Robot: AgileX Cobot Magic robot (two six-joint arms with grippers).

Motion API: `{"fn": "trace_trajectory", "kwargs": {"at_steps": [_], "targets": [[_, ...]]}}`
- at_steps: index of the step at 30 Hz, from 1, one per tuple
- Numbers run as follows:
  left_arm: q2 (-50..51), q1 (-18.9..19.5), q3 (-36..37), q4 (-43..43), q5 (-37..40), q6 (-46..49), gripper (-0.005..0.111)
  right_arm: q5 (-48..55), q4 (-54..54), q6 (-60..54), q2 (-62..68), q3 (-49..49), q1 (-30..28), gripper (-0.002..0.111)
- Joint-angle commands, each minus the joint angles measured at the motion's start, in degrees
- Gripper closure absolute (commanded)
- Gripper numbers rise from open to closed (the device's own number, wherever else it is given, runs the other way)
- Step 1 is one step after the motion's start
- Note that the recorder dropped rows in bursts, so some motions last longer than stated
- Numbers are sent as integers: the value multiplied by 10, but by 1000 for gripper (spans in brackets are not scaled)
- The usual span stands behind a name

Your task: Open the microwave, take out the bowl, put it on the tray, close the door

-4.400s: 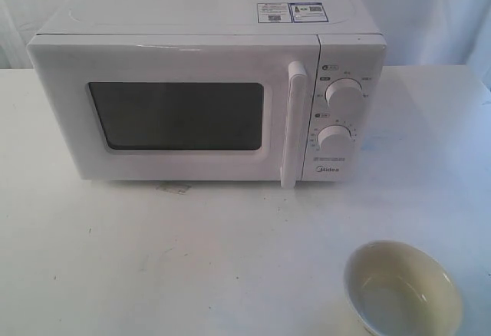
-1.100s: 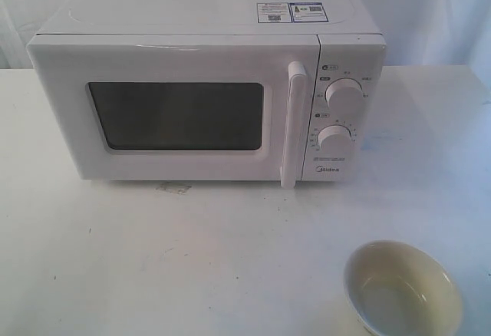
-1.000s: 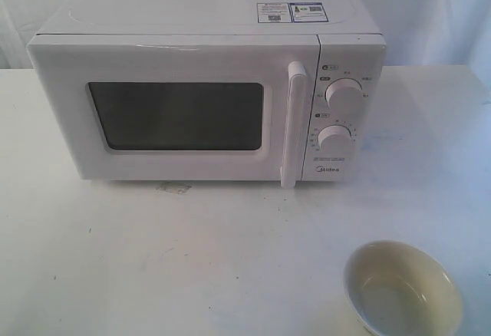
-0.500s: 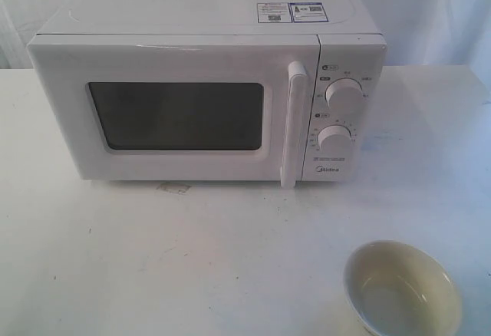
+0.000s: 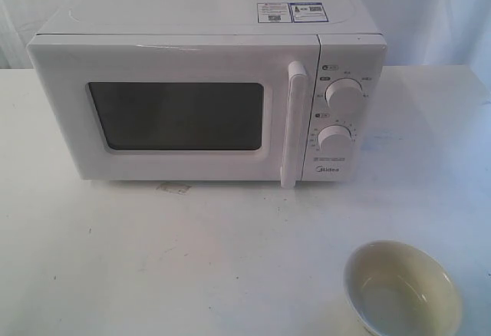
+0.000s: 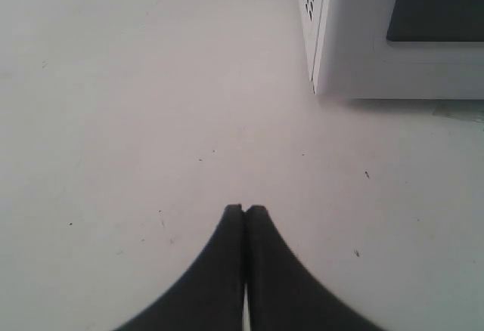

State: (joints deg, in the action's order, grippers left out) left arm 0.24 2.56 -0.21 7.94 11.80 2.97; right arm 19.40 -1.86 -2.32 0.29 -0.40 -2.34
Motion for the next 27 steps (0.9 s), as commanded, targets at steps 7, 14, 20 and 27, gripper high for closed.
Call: {"fn": "trace_trajectory", "kwargs": {"at_steps": [7, 14, 20, 27], "targets": [[-2, -4, 2, 2, 2, -2, 107, -1, -1, 0, -3, 4, -4, 108], [-2, -4, 2, 2, 2, -2, 107, -2, -1, 0, -3, 4, -4, 108], [-2, -4, 2, 2, 2, -2, 107, -2, -1, 10, -3, 4, -4, 108], [-2, -4, 2, 2, 2, -2, 107, -2, -1, 10, -3, 4, -4, 108]]}}
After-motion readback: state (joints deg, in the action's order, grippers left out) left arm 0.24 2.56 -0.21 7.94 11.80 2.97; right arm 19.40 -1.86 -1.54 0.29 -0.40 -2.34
